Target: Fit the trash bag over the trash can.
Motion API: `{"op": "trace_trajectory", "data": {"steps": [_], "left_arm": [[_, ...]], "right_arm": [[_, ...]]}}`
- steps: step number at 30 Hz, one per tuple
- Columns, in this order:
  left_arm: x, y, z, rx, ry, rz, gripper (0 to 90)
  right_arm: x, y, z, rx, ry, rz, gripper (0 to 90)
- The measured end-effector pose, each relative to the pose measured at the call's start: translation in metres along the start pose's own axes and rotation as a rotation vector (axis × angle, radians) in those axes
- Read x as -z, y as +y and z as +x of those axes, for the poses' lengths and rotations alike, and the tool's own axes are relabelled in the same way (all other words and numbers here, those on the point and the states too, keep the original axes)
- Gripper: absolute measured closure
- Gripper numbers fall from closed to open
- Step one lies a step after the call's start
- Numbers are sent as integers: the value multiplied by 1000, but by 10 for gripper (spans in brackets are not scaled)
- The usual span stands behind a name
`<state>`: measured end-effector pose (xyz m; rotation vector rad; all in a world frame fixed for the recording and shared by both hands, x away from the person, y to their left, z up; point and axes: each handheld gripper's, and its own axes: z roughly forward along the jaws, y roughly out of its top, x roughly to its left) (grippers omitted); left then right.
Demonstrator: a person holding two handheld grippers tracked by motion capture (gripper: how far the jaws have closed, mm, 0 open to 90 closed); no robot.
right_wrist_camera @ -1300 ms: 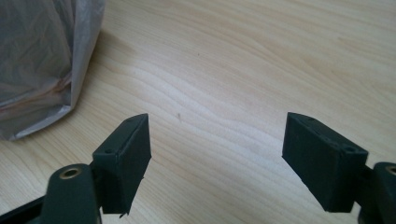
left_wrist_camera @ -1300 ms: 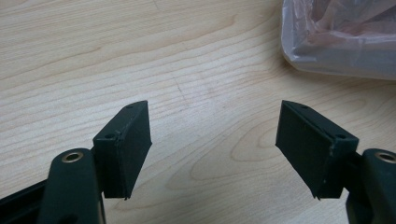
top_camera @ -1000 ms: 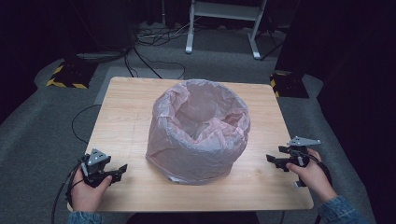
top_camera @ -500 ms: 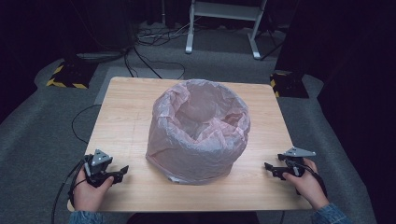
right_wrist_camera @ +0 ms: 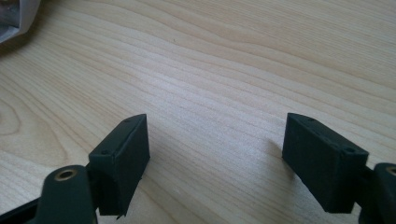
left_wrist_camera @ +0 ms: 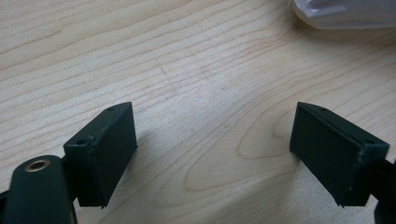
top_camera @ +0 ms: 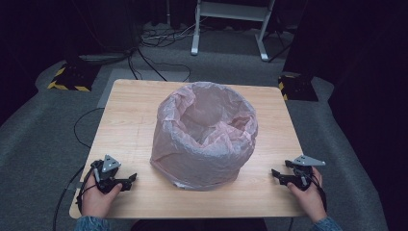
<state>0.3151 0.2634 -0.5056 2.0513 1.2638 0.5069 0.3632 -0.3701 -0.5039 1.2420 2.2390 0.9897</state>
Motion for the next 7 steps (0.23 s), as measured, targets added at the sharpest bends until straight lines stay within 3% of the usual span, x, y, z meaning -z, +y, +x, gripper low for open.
{"op": "trace_trajectory", "data": {"steps": [7], "left_arm": [[-1, 1, 0, 2, 1, 2, 146]], "right_arm": [[0, 0, 0, -2, 2, 0, 234]]}}
